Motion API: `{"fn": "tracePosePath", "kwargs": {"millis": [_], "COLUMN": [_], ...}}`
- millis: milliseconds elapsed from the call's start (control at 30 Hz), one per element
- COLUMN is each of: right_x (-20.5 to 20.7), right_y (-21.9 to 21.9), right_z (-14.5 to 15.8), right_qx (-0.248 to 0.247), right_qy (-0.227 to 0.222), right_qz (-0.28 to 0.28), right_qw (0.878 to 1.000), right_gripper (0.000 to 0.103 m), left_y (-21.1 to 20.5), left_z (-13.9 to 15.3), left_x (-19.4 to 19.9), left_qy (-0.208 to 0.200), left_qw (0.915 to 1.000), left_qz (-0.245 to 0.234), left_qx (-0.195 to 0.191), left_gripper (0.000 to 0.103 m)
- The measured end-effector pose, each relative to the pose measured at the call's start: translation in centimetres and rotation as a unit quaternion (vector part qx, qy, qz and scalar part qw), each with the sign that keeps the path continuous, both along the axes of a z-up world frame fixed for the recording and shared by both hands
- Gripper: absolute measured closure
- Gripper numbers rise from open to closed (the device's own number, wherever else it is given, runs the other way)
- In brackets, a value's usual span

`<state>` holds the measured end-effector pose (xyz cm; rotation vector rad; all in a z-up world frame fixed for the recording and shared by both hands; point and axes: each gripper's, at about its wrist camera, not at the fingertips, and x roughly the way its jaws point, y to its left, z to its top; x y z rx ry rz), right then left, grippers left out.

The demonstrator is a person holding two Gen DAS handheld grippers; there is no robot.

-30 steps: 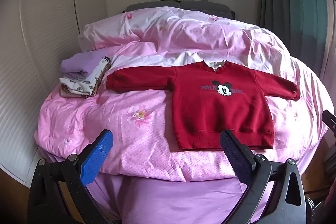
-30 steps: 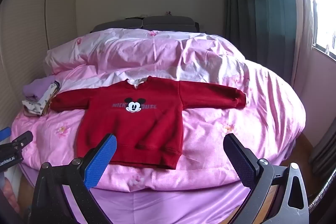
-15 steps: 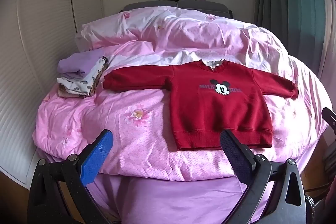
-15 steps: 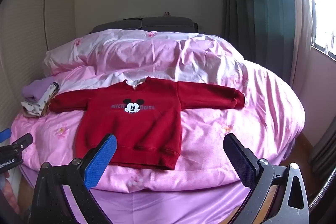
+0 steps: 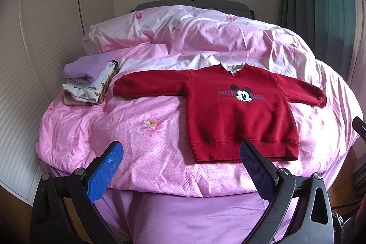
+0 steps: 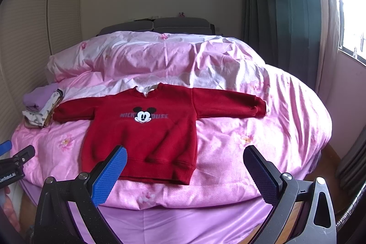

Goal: Fold small clothes

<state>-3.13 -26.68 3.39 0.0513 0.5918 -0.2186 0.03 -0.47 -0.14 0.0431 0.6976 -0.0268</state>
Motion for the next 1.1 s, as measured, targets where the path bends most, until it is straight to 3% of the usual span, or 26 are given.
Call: {"fn": "tracePosePath", "kwargs": {"millis": [1100], "right_x": [0.08], "right_y": [-0.03], "right_z": [0.01], "right_qx": [0.000], "right_qy": [0.001], "right_qz": [-0.001], "right_qw": [1.000], "right_gripper": [0.001], "left_y": [0.16], "left_z": [-0.05], "left_x": [0.11], "left_qy": [0.001], "left_qw": [1.0000], "left_qz": [0.000], "left_qx": [0.001], "left_gripper": [0.000]}}
